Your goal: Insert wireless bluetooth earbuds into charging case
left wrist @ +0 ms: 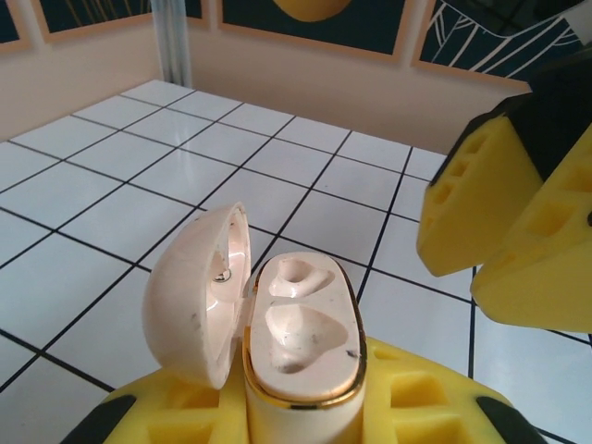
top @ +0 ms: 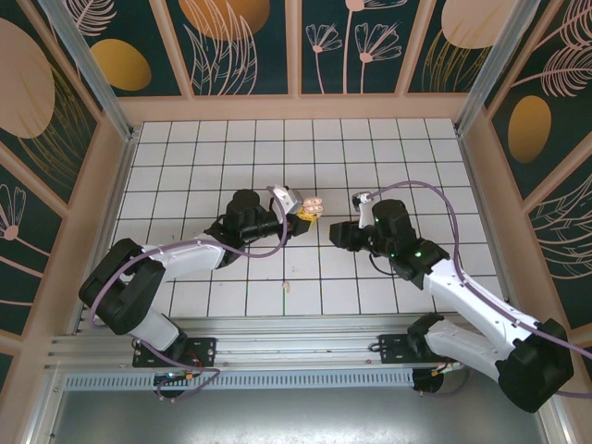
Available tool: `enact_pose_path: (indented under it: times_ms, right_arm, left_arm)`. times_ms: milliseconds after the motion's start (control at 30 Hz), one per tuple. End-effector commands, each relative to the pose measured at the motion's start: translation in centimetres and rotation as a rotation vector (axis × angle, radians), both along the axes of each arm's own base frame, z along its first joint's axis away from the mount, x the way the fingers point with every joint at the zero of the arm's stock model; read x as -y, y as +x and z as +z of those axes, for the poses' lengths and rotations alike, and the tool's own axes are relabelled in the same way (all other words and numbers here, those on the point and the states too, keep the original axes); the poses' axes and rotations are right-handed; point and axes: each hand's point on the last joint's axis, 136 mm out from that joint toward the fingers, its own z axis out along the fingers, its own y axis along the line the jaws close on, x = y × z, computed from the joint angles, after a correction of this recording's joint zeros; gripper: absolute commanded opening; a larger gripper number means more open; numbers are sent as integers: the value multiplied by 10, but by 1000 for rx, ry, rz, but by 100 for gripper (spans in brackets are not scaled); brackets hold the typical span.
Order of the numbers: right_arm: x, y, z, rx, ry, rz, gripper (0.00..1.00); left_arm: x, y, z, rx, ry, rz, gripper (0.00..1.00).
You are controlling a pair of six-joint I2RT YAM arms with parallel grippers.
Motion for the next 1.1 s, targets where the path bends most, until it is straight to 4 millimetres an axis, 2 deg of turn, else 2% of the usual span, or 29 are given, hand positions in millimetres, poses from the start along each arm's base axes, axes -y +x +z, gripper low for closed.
enact_pose_path:
  times_ms: [0, 100, 267, 467, 600, 800, 1067]
  right_arm:
    - [10, -4, 1, -89, -7, -84, 42]
    - [19, -7, 1, -124, 2, -147, 42]
    - [20, -13, 2, -166, 44, -174, 42]
    - [19, -11, 8, -198, 51, -206, 41]
    - [11, -10, 12, -215, 60, -196, 41]
    - [-10, -10, 10, -265, 42, -167, 41]
    - [-37, -21, -20, -428, -140, -134, 40]
  left_arm:
    - [-2, 10, -2, -49, -27, 41, 22]
    - [-3, 17, -4, -108, -46, 41, 22]
    - [-5, 25, 6, -158, -93, 24, 21]
    - [-24, 32, 16, -161, -100, 78, 21]
    - [-40, 32, 17, -168, -93, 106, 21]
    - [-62, 33, 9, -222, -72, 160, 22]
    - [-99, 29, -23, -340, -20, 288, 21]
